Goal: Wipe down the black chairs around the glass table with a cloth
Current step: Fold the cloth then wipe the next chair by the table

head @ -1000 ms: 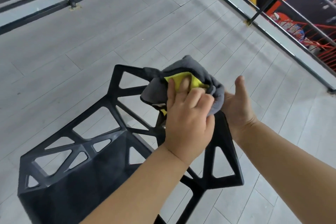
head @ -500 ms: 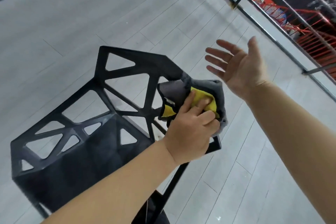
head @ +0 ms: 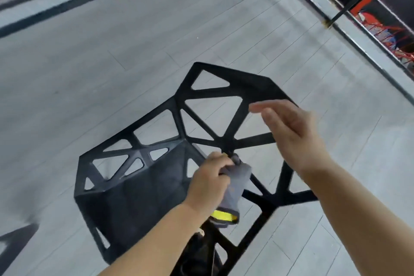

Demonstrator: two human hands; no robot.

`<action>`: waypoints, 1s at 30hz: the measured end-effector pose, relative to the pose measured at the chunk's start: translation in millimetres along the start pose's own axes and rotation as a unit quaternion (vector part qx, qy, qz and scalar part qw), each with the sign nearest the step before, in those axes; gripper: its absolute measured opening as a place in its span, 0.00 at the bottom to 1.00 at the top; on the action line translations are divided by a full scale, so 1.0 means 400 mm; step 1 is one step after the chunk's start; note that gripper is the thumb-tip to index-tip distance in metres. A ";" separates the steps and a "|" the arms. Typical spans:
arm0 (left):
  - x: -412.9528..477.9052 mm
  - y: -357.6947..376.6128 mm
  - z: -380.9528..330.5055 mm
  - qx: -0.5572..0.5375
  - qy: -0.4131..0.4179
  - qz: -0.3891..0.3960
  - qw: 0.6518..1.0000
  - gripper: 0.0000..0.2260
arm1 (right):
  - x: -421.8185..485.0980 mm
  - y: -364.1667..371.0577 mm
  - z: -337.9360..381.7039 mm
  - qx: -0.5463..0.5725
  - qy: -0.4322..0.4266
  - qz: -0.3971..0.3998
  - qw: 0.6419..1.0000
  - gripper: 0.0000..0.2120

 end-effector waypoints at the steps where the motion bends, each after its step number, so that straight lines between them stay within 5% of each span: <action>1: -0.001 -0.064 0.004 -0.049 -0.049 -0.043 0.997 0.13 | -0.018 0.043 -0.016 0.001 0.020 0.035 0.999 0.08; 3: -0.002 -0.179 0.002 -0.155 -0.107 -0.110 0.976 0.12 | -0.050 0.130 -0.051 0.033 0.086 0.108 0.990 0.17; 5: -0.002 -0.260 0.009 -0.286 -0.145 -0.158 0.934 0.13 | -0.075 0.220 -0.076 0.132 0.162 0.174 0.962 0.37; 8: -0.001 -0.327 0.040 -0.457 -0.183 -0.145 0.859 0.13 | -0.099 0.355 -0.084 0.374 0.279 0.247 0.849 0.53; 12: -0.019 -0.343 0.086 -0.538 -0.284 -0.036 0.793 0.20 | -0.116 0.478 -0.038 0.534 0.440 0.277 0.667 0.41; 14: -0.012 -0.356 0.137 -0.420 -0.329 -0.080 0.842 0.21 | -0.109 0.508 -0.006 0.548 0.466 0.257 0.646 0.28; 15: 0.002 -0.373 0.147 -0.276 -0.313 -0.084 0.905 0.22 | -0.096 0.519 0.003 0.531 0.473 0.233 0.663 0.20; 17: 0.009 -0.439 0.199 -0.044 -0.257 -0.212 0.942 0.21 | -0.059 0.534 0.025 0.448 0.470 0.173 0.741 0.09; 19: -0.005 -0.497 0.230 0.050 -0.248 -0.250 0.934 0.21 | -0.006 0.536 0.034 0.333 0.400 0.083 0.850 0.11; 22: -0.051 -0.601 0.294 0.014 -0.280 -0.376 0.883 0.19 | 0.093 0.531 0.064 0.084 0.200 -0.066 0.974 0.11; 23: -0.061 -0.627 0.324 0.014 -0.292 -0.399 0.869 0.18 | 0.123 0.539 0.068 -0.040 0.096 -0.103 0.989 0.11; 25: -0.076 -0.665 0.384 -0.074 -0.316 -0.420 0.848 0.16 | 0.167 0.596 0.050 -0.271 -0.051 -0.114 0.955 0.15; 27: -0.090 -0.685 0.416 -0.121 -0.348 -0.384 0.847 0.14 | 0.177 0.686 0.003 -0.368 -0.028 -0.040 0.928 0.21; 30: -0.110 -0.703 0.483 -0.219 -0.392 -0.334 0.829 0.22 | 0.164 0.775 -0.031 -0.323 0.059 -0.079 0.941 0.23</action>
Point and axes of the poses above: each hand's wrist, its own x-axis towards the middle knuckle, its own y-axis out of the palm, z = x × y, the point moved 2 cm from there along x, towards the middle knuckle, and after that the axes turned 2 degrees about y, right-handed, at the moved point
